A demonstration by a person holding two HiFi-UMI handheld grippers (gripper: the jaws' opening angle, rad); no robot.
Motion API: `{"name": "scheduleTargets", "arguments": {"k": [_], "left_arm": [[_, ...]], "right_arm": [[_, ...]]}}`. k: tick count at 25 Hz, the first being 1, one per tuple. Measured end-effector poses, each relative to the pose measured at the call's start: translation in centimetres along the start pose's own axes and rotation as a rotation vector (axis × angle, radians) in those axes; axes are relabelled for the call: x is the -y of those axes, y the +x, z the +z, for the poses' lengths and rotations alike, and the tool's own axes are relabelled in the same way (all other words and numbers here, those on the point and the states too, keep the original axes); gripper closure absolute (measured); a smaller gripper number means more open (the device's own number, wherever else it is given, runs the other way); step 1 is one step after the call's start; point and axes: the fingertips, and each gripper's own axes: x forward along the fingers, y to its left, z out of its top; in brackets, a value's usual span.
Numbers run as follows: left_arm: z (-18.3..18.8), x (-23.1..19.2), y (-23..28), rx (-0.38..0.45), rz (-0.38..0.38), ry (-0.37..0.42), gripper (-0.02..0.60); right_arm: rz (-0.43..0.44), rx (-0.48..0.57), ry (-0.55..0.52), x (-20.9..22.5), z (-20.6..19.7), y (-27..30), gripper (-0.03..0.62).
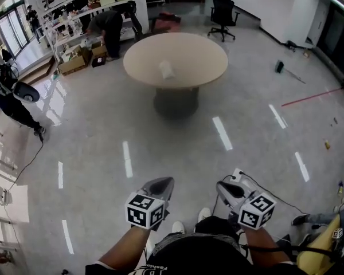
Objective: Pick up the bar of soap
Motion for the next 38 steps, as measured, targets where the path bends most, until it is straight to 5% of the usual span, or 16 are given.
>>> {"name": "scheduleTargets", "arguments": {"k": [8, 18, 29, 38], "left_arm": [[5.1, -6.0, 7.5, -0.012, 0.137, -0.006, 0.575], [13.6, -7.2, 19.1, -0.035, 0.252, 0.022, 0.575], [16.8, -10.1, 25.8, -0.099, 0.265, 0.006, 0.575], [17.7, -17.5, 31.6, -0.121, 0.208, -0.038, 0.575]], "right_arm": [[0.081, -0.003, -0.010, 9.0, 4.0, 6.3, 0.586], [0.248, -0.027, -0.051, 19.6, 12.6, 10.8, 0.586], [0.249, -0.051, -0.017, 27.0, 15.5, 15.3, 0.586], [0.197, -0.092, 0.010, 31.5, 16.1, 22.7, 0.586]]}}
